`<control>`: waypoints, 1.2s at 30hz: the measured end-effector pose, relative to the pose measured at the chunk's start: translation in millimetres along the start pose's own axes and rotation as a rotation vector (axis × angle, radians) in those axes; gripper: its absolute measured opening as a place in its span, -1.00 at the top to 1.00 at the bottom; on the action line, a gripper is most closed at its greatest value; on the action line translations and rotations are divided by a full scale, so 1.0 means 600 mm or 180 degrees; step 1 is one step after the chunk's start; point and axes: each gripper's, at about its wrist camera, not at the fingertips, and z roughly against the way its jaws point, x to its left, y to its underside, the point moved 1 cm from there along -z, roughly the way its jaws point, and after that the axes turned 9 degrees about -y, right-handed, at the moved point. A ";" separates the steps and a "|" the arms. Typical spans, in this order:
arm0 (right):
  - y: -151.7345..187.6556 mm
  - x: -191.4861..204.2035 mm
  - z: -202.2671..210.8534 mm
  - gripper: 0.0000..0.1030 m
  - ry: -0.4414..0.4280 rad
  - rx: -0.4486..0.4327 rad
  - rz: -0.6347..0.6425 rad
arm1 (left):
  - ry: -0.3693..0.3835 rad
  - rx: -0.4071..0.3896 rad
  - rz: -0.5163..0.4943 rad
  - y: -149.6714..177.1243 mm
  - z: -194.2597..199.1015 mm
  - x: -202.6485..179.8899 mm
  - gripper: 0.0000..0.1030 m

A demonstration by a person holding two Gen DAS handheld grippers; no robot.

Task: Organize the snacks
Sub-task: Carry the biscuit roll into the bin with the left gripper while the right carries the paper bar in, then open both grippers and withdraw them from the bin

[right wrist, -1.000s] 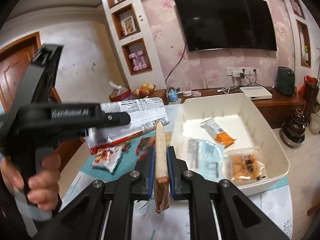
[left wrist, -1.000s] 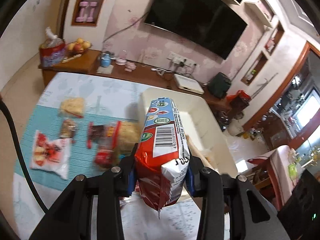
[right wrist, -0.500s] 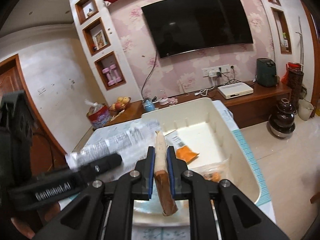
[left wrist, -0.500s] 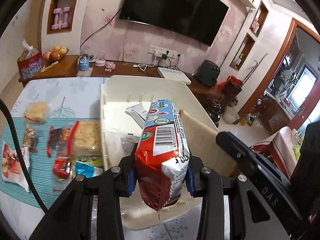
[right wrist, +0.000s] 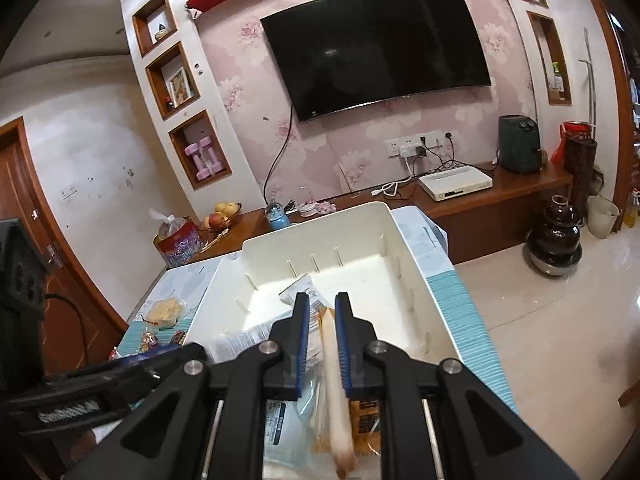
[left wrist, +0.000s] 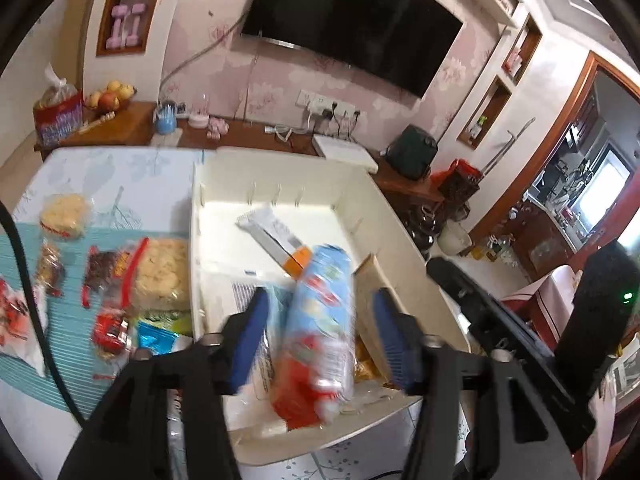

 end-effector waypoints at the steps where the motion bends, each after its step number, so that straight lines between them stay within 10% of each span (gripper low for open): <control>1: -0.001 -0.001 0.001 0.69 0.0005 0.0009 -0.0012 | -0.0031 -0.0066 -0.0021 -0.002 0.013 0.000 -0.21; 17: 0.006 0.063 0.092 -0.31 -0.0044 0.0229 -0.0239 | -0.0482 -0.0195 0.0119 0.031 0.173 0.096 -0.43; 36: 0.068 0.201 0.071 -0.36 0.0010 0.0897 -0.0301 | -0.1121 -0.0119 0.0602 0.084 0.269 0.294 -0.53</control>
